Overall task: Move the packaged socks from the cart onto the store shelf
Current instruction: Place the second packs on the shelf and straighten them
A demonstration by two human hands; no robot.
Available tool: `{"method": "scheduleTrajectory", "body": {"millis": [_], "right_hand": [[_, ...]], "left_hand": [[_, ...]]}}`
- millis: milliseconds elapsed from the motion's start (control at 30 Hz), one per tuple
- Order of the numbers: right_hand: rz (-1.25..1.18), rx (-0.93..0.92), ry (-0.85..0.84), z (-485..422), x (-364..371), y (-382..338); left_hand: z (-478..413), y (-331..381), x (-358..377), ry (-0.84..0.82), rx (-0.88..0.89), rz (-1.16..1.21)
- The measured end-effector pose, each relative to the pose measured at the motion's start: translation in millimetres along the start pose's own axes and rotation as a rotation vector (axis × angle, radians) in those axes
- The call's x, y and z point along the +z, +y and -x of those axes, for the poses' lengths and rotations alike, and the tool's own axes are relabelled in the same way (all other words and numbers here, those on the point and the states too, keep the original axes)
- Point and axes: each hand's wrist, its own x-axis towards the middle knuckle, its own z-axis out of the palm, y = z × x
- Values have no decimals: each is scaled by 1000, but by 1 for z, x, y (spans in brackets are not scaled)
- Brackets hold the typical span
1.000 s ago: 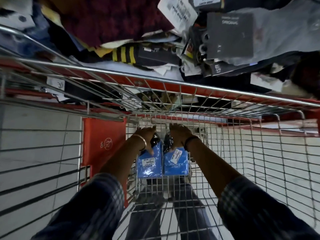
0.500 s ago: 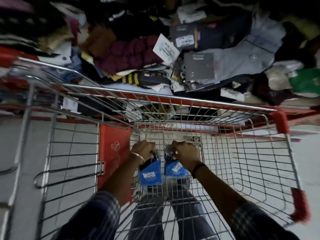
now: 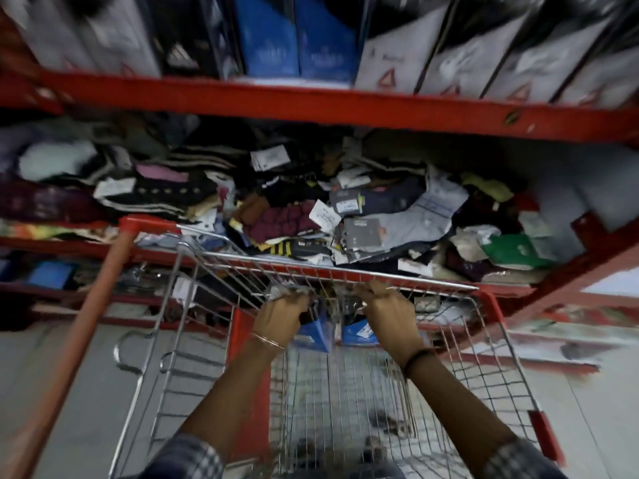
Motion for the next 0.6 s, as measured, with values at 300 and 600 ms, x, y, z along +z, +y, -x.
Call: {"method": "scheduleTrajectory", "body": {"millis": [300,600], "right_hand": [[-80,-130,415,-44,-125,-2],[-102,-175,721,-87,-232,-24]], "left_hand": [[-29,-4,-148,705,173,17],[-57,-9,-293,1000,203,-138]]}}
